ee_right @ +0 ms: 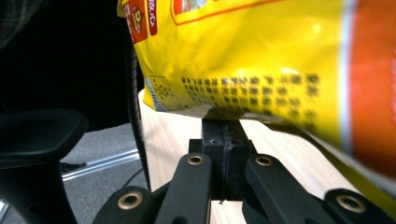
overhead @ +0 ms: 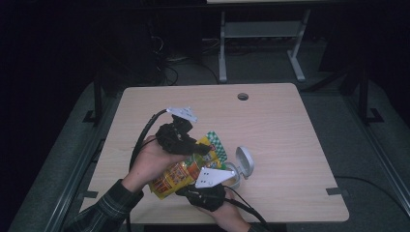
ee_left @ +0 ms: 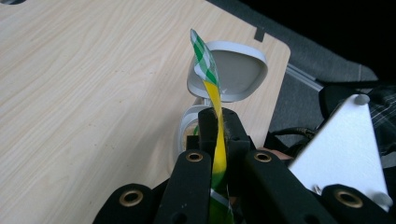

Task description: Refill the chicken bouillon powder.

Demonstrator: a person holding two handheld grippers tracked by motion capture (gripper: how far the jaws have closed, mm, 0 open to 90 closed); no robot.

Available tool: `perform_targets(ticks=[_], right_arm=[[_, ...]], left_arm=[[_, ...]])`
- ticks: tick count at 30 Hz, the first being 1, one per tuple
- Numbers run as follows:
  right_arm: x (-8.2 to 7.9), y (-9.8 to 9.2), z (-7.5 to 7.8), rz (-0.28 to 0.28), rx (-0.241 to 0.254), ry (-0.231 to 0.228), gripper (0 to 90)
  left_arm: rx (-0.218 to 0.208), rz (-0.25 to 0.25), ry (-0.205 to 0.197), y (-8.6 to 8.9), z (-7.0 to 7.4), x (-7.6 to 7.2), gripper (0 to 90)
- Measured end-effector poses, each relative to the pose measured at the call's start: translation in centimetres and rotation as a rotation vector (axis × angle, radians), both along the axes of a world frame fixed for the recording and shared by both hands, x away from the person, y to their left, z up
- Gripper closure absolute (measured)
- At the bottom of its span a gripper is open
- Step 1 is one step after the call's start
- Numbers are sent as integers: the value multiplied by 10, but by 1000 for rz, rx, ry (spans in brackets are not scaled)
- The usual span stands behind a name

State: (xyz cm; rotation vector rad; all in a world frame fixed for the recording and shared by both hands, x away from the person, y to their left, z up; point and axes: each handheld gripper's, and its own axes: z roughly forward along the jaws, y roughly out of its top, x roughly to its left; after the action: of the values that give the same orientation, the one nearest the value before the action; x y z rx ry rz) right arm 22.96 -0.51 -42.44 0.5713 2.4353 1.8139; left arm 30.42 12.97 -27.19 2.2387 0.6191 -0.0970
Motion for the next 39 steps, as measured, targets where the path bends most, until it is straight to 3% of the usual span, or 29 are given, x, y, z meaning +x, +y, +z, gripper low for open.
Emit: perform_targets(ticks=[4, 11, 20, 28, 33, 39], right_arm=[[0, -1, 1, -11, -8, 10, 900], [-3, -6, 6, -10, -18, -12, 900], [-8, -19, 12, -7, -66, -23, 900], [-6, -40, 17, -18, -86, -17, 900], [-2, -54, 19, -34, -83, -10, 900], [1, -66, 20, -50, -85, -21, 900]], left_arm=[[-33, 13, -9, 14, 2, -2, 899], [-98, 43, -34, 40, 2, -1, 899], [-154, 95, -75, 63, -9, 12, 899], [-174, 128, -124, 72, -24, 32, 898], [-186, 153, -172, 71, -35, 47, 898], [-194, 160, -201, 70, -44, 61, 898]])
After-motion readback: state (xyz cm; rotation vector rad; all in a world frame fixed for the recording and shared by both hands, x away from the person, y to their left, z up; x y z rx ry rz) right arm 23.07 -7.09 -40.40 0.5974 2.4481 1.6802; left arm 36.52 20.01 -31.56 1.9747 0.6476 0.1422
